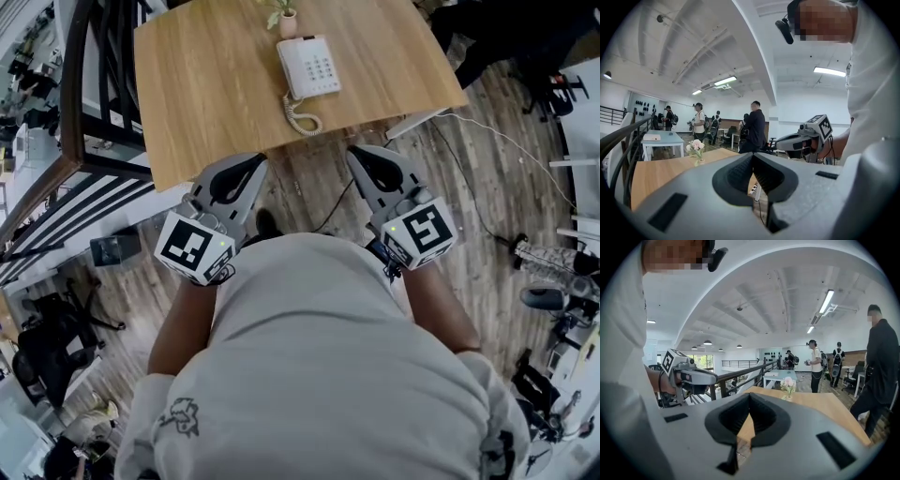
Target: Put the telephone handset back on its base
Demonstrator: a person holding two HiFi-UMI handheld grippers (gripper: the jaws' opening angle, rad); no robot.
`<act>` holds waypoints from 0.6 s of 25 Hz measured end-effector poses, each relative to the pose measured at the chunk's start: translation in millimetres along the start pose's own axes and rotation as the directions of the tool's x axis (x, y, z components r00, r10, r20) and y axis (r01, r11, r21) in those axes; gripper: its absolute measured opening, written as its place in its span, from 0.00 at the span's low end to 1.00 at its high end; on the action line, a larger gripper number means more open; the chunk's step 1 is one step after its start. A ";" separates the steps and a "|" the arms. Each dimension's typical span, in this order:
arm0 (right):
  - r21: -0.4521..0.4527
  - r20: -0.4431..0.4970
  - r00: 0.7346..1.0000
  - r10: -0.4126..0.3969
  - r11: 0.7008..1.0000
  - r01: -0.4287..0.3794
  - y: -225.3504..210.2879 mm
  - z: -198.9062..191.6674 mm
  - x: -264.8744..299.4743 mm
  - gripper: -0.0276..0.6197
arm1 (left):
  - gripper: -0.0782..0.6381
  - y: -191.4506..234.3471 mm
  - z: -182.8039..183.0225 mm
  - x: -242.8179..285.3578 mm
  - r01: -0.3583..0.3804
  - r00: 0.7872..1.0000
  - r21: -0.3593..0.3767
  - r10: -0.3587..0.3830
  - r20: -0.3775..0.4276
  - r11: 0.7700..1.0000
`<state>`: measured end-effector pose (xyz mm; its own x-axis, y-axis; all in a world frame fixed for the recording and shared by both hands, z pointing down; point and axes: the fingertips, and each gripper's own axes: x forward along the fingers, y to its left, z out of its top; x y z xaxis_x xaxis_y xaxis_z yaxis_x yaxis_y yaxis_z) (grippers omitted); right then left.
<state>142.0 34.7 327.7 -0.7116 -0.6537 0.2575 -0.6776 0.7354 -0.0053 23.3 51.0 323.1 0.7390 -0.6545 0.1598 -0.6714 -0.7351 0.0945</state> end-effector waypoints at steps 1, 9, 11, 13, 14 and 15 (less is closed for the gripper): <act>-0.006 0.001 1.000 0.011 1.000 -0.011 1.0 -2.6 -8.4 0.05 | 0.12 -10.0 -0.8 2.9 -0.003 1.000 0.001 0.003 0.001 1.000; -0.015 -0.003 0.997 0.081 0.997 -0.081 5.2 -28.9 -79.2 0.05 | 0.12 -90.8 -5.7 20.5 -0.049 0.999 -0.018 0.049 0.011 0.999; -0.015 0.000 0.996 0.090 0.996 -0.090 7.9 -33.2 -94.2 0.05 | 0.12 -109.6 -6.8 20.4 -0.052 0.999 -0.012 0.052 0.008 0.999; -0.019 0.003 0.995 0.096 0.995 -0.096 11.5 -36.5 -105.5 0.05 | 0.12 -122.8 -8.9 17.8 -0.057 0.998 -0.012 0.058 0.005 0.998; -0.020 0.005 0.995 0.098 0.995 -0.098 13.4 -37.8 -110.2 0.05 | 0.12 -127.7 -10.3 16.0 -0.061 0.998 -0.013 0.062 0.004 0.998; -0.018 0.007 0.995 0.100 0.995 -0.100 15.3 -38.9 -114.6 0.05 | 0.12 -132.0 -11.8 14.2 -0.065 0.998 -0.015 0.066 0.002 0.998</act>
<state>220.5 127.8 335.7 -0.7771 -0.5781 0.2488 -0.5997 0.8001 -0.0136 121.8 140.9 324.4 0.6935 -0.7015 0.1641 -0.7191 -0.6879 0.0982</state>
